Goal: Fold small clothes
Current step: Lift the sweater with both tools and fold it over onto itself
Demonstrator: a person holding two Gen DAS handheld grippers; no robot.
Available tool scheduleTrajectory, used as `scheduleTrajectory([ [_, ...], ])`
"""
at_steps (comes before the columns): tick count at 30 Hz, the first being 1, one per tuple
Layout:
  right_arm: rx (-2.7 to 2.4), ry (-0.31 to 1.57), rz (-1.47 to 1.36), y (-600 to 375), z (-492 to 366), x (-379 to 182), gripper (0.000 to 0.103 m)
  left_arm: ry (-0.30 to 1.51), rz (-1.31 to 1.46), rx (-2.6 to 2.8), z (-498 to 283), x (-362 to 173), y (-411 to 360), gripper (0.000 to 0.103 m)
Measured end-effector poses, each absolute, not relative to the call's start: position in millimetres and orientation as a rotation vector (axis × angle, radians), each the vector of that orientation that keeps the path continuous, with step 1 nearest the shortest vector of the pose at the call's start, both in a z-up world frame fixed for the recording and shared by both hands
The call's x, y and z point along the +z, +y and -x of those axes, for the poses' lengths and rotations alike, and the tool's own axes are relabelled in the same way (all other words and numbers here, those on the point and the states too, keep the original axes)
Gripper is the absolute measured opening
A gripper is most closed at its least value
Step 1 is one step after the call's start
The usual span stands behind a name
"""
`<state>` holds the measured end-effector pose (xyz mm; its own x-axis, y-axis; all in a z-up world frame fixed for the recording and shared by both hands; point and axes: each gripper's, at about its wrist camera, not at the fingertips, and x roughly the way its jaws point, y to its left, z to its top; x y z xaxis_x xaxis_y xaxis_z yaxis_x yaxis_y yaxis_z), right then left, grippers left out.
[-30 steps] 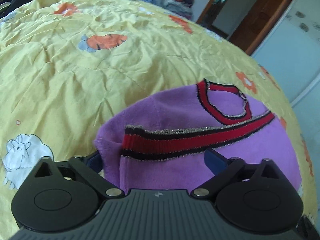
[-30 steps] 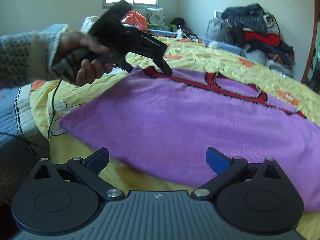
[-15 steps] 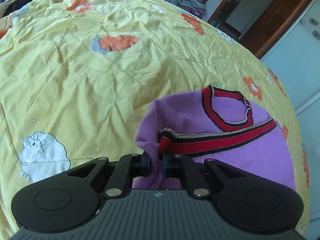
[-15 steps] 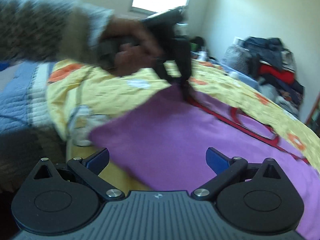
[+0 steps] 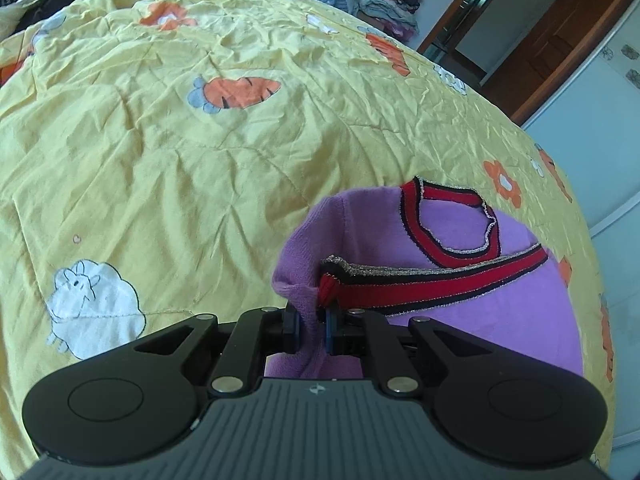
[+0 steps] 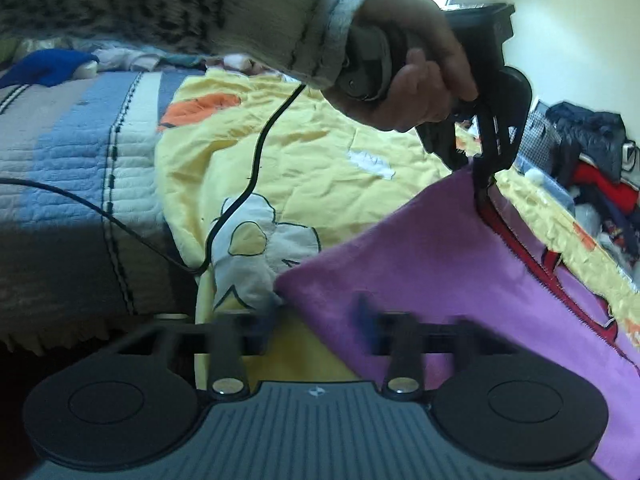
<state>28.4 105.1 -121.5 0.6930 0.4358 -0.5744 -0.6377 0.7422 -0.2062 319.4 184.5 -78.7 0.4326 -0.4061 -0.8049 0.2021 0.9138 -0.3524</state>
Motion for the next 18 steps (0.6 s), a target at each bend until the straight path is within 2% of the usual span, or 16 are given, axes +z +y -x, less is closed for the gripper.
scheduleTrajectory([
  [3, 0.606, 0.555, 0.308, 98.2, -39.0, -118.2, 0.007, 1.064, 0.254, -0.385, -320.4, -79.1, 187.9, 0.011],
  [5, 0.602, 0.554, 0.239, 88.9, -42.2, -114.5, 0.005, 1.060, 0.279, -0.386, -320.5, -77.5, 190.1, 0.011],
  [18, 0.564, 0.475, -0.202, -8.9, -57.7, -66.5, 0.004, 1.012, 0.401, -0.420, -326.3, -44.8, 160.8, 0.011],
])
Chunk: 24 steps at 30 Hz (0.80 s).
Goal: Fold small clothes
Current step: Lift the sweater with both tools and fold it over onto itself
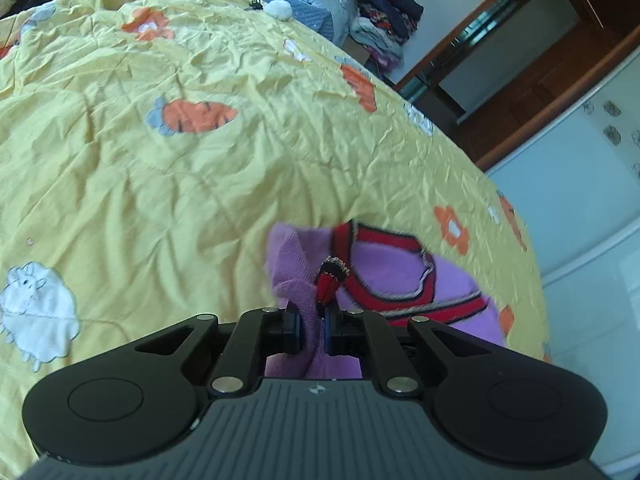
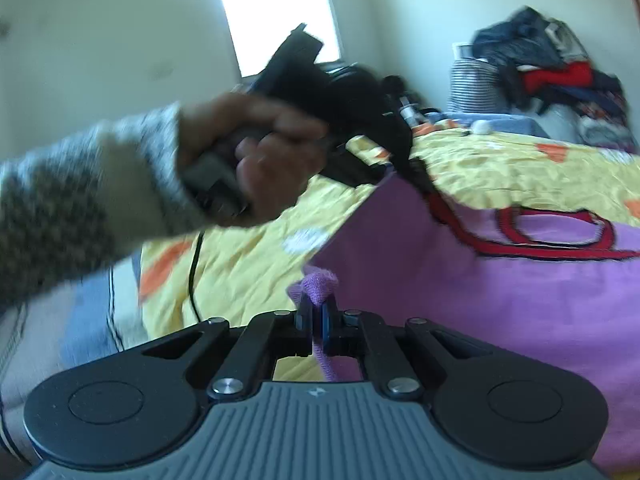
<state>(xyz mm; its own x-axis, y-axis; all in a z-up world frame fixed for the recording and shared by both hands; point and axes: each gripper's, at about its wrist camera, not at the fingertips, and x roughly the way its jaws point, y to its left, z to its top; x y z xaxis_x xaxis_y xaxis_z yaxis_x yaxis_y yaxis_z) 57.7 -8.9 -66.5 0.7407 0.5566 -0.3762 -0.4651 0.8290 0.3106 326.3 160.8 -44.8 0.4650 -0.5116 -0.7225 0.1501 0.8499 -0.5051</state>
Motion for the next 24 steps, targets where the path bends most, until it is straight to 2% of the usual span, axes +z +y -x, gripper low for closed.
scheduleTrajectory([
  [9, 0.415, 0.434, -0.416, -111.3, -59.9, -68.6, 0.003, 1.019, 0.393, -0.444, -341.5, -32.9, 77.8, 0.010],
  [24, 0.170, 0.425, -0.625, -246.1, -25.8, -106.5, 0.003, 1.115, 0.323, -0.534, -358.4, -63.5, -112.2, 0.010],
])
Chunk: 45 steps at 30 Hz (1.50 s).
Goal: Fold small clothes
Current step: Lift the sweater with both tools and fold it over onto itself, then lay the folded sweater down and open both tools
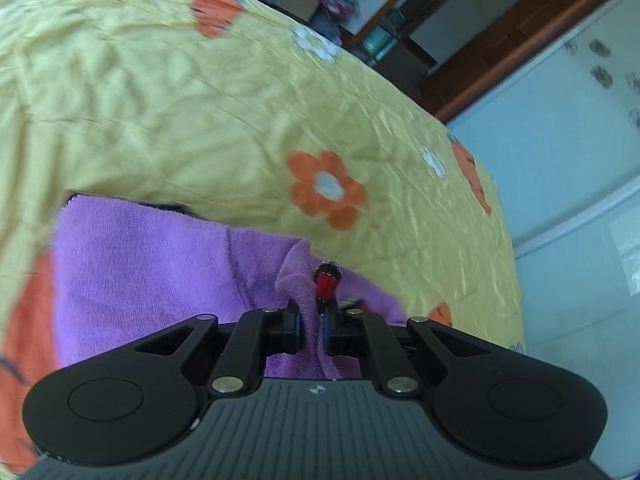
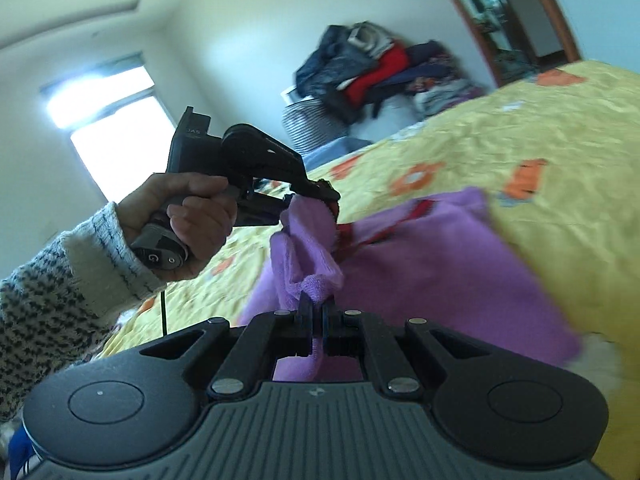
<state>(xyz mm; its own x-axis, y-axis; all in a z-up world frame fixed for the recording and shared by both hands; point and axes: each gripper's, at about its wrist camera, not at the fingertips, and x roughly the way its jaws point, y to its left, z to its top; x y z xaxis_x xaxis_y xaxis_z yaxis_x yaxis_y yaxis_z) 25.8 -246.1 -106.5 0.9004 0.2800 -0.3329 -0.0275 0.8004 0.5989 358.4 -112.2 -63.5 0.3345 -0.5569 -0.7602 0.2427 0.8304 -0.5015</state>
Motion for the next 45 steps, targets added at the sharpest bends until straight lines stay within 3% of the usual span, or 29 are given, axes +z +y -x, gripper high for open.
scheduleTrajectory([
  [9, 0.084, 0.444, -0.703, -287.0, 3.2, -127.0, 0.003, 1.130, 0.112, -0.537, -338.8, -78.0, -201.7, 0.010],
  [26, -0.028, 0.545, -0.654, -299.9, 20.9, -138.6, 0.004, 1.083, -0.144, -0.523, -319.4, -98.5, -278.6, 0.011],
  [27, -0.016, 0.587, -0.652, -300.5, 15.0, -141.9, 0.005, 1.080, -0.165, -0.529, -319.5, -100.6, -281.6, 0.016],
  [28, -0.021, 0.608, -0.668, -302.2, 13.8, -144.6, 0.007, 1.073, -0.183, -0.540, -319.4, -101.9, -284.5, 0.031],
  [29, -0.016, 0.611, -0.669, -303.3, 15.8, -143.4, 0.009, 1.062, -0.190, -0.540, -319.8, -101.8, -285.6, 0.039],
  [31, -0.006, 0.604, -0.635, -302.8, 24.1, -135.7, 0.022, 1.049, -0.162, -0.534, -320.5, -95.0, -280.6, 0.078],
  [33, -0.005, 0.587, -0.600, -304.6, 35.2, -128.3, 0.071, 1.015, -0.119, -0.514, -314.3, -77.8, -264.1, 0.085],
  [34, 0.004, 0.571, -0.572, -306.2, 41.9, -123.6, 0.080, 0.981, -0.112, -0.533, -306.1, -66.9, -252.2, 0.085],
  [35, -0.002, 0.565, -0.532, -307.3, 47.1, -119.8, 0.086, 0.949, -0.122, -0.544, -295.8, -57.6, -238.4, 0.086],
  [37, -0.009, 0.594, -0.446, -313.3, 47.8, -113.2, 0.086, 0.890, -0.148, -0.518, -269.7, -45.0, -204.9, 0.101],
  [39, 0.038, 0.573, -0.398, -325.8, 40.4, -105.8, 0.086, 0.853, -0.177, -0.488, -239.6, -42.5, -173.8, 0.103],
  [41, 0.110, 0.515, -0.351, -339.2, 22.4, -97.0, 0.085, 0.822, -0.195, -0.464, -207.6, -47.3, -148.8, 0.103],
  [42, 0.114, 0.505, -0.324, -344.2, 9.3, -92.8, 0.077, 0.813, -0.209, -0.453, -192.6, -50.9, -140.7, 0.103],
  [43, 0.111, 0.486, -0.298, -347.8, -4.1, -89.8, 0.058, 0.799, -0.215, -0.445, -178.5, -55.5, -134.5, 0.103],
  [44, 0.096, 0.490, -0.275, -350.4, -20.8, -89.3, 0.010, 0.788, -0.221, -0.434, -166.2, -60.9, -130.6, 0.103],
  [45, 0.093, 0.508, -0.274, -353.6, -39.4, -91.0, 0.000, 0.787, -0.231, -0.419, -157.3, -66.8, -128.0, 0.103],
])
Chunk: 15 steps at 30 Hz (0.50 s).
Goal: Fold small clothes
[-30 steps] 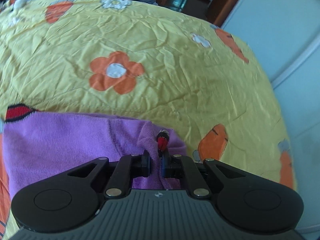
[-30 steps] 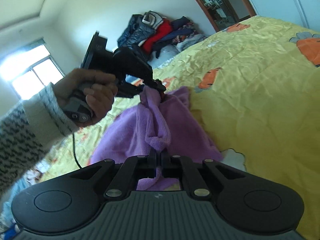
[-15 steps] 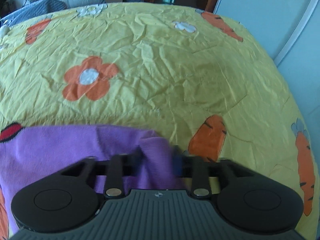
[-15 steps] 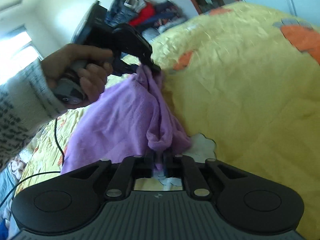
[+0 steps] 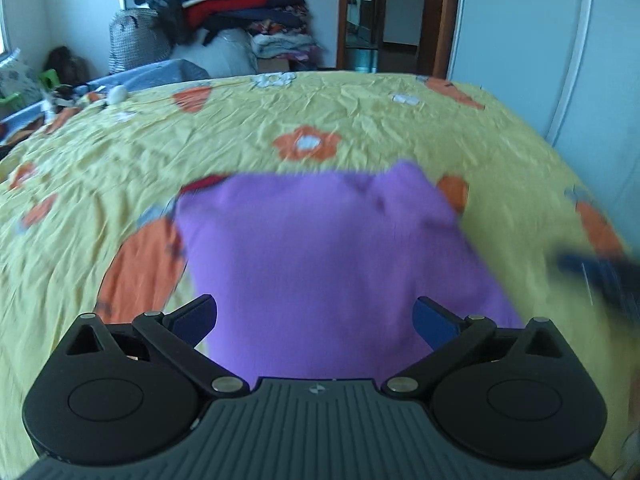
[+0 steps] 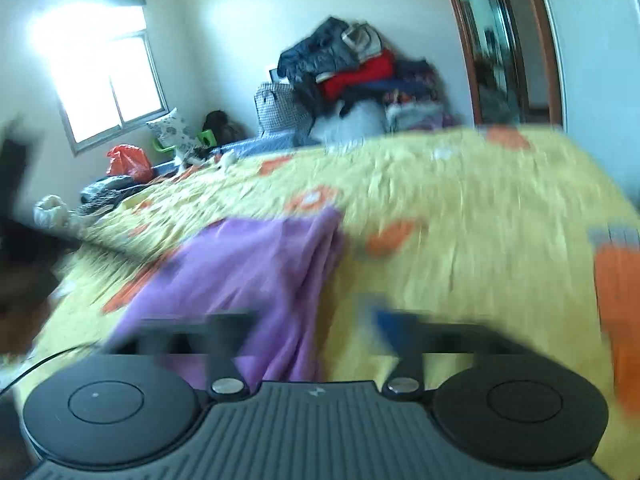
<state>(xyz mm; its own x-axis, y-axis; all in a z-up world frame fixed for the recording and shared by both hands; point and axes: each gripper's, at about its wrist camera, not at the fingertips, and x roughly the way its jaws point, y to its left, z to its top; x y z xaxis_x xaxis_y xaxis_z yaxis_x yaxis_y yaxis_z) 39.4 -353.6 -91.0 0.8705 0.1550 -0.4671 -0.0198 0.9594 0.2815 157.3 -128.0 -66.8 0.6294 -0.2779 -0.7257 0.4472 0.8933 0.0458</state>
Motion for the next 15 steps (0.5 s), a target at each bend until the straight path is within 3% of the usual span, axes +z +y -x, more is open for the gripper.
scheduleTrajectory([
  [6, 0.313, 0.580, -0.305, -345.9, -124.5, -102.6, 0.001, 0.825, -0.276, -0.376, -139.0, -105.3, -134.0, 0.103],
  [9, 0.262, 0.659, -0.178, -330.7, -152.3, -117.8, 0.000, 0.844, -0.266, -0.356, -132.4, -120.3, -130.0, 0.103],
  [15, 0.164, 0.644, -0.171, -339.3, -152.1, -111.7, 0.000, 0.849, -0.213, -0.363, -125.8, -128.7, -119.0, 0.103],
])
